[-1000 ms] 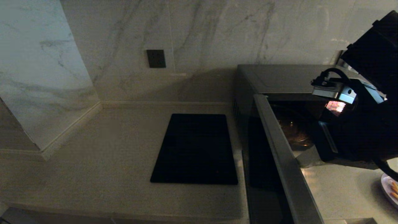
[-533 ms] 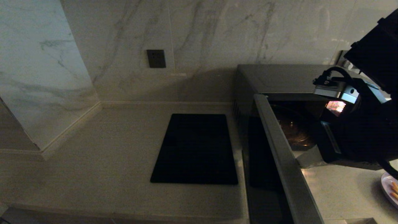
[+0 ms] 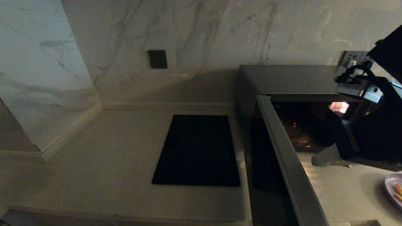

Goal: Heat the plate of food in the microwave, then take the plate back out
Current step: Put the plate in the microwave oven

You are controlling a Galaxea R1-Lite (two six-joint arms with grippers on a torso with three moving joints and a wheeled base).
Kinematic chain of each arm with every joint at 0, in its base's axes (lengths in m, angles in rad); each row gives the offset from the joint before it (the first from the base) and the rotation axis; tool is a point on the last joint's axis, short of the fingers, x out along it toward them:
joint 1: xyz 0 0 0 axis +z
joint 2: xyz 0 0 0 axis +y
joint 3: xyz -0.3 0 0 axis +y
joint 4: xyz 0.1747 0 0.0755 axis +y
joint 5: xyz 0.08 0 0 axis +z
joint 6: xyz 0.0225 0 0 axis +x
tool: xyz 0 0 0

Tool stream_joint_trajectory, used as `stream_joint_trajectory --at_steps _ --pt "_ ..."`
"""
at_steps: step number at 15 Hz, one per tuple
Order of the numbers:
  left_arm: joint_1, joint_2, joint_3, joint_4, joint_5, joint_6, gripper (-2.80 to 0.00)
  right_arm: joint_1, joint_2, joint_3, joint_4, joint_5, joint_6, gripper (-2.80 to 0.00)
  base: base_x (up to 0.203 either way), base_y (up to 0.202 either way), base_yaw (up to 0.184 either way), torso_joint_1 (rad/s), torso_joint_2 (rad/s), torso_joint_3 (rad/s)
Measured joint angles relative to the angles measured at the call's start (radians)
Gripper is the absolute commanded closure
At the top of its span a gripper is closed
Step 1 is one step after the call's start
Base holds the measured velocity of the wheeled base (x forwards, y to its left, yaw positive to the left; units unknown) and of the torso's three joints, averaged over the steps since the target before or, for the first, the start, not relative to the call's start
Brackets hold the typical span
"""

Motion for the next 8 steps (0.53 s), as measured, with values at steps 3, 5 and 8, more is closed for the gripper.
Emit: stream_joint_trajectory --at_steps 3,5,8 --pt "0.000 0.000 0.000 0.000 0.000 0.000 0.00 -0.100 -0.026 0.001 0.001 -0.065 0.009 0.00 0.000 0.000 0.000 0.000 0.00 0.000" --pt "0.000 0.000 0.000 0.000 0.000 0.000 0.00 -0.213 -0.046 0.001 0.001 -0.105 0.000 0.00 0.000 0.000 0.000 0.000 0.00 0.000" --pt "0.000 0.000 0.000 0.000 0.000 0.000 0.00 -0.469 -0.081 -0.002 -0.004 -0.164 -0.080 0.00 0.000 0.000 0.000 0.000 0.00 0.000"
